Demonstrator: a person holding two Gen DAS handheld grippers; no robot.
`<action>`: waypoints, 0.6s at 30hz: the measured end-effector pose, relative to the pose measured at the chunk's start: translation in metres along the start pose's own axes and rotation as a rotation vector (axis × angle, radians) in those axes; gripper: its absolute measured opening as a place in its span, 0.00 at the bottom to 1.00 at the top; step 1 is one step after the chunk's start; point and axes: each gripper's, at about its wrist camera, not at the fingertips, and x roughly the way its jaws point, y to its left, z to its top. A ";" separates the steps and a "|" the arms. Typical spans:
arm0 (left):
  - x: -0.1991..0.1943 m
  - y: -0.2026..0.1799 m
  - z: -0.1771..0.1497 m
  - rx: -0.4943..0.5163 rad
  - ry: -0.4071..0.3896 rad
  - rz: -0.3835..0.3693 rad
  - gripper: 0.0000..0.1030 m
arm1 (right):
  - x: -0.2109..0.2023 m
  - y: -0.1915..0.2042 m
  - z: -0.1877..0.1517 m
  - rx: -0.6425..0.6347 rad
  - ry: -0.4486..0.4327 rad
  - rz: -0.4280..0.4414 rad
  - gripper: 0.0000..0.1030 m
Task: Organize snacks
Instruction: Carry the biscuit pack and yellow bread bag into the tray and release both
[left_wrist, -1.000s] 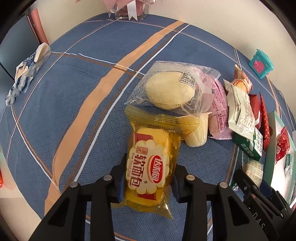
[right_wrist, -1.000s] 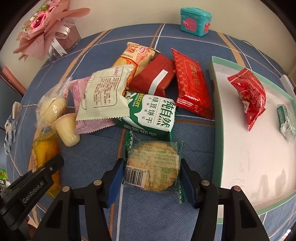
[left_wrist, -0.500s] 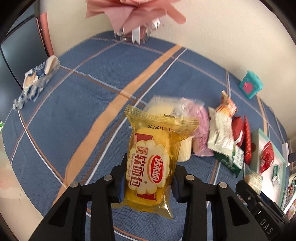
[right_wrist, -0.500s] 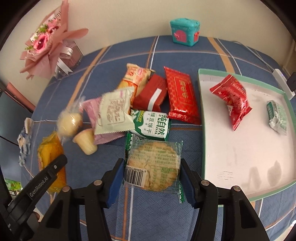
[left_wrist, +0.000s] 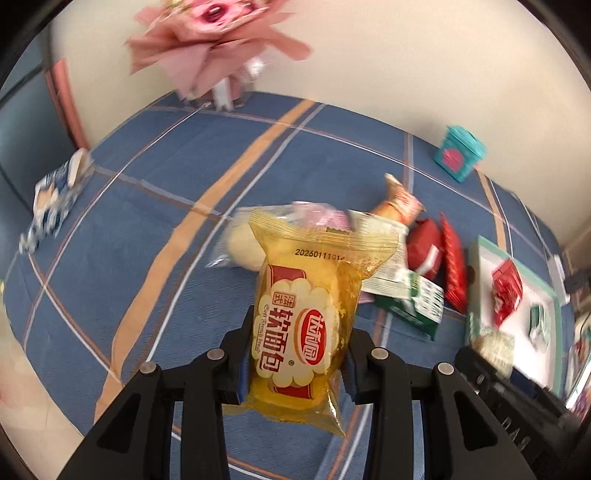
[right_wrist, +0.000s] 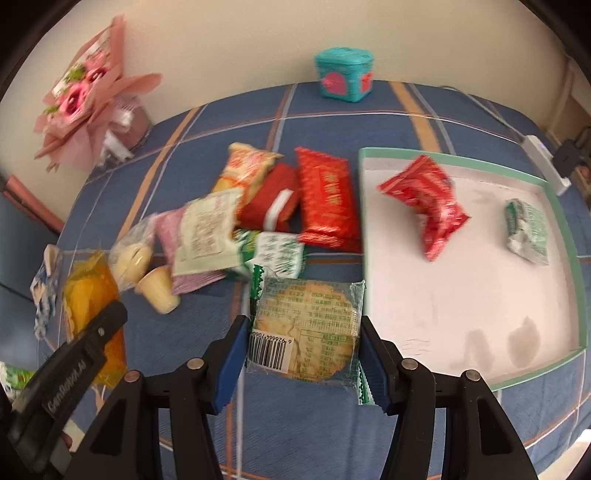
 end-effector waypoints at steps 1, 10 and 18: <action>-0.001 -0.008 0.000 0.024 -0.003 -0.002 0.38 | -0.002 -0.007 0.001 0.016 -0.005 -0.005 0.59; -0.009 -0.086 -0.014 0.181 0.024 -0.121 0.38 | -0.016 -0.094 0.006 0.211 -0.033 -0.162 0.59; -0.020 -0.170 -0.042 0.356 0.035 -0.227 0.38 | -0.031 -0.188 -0.002 0.431 -0.033 -0.229 0.59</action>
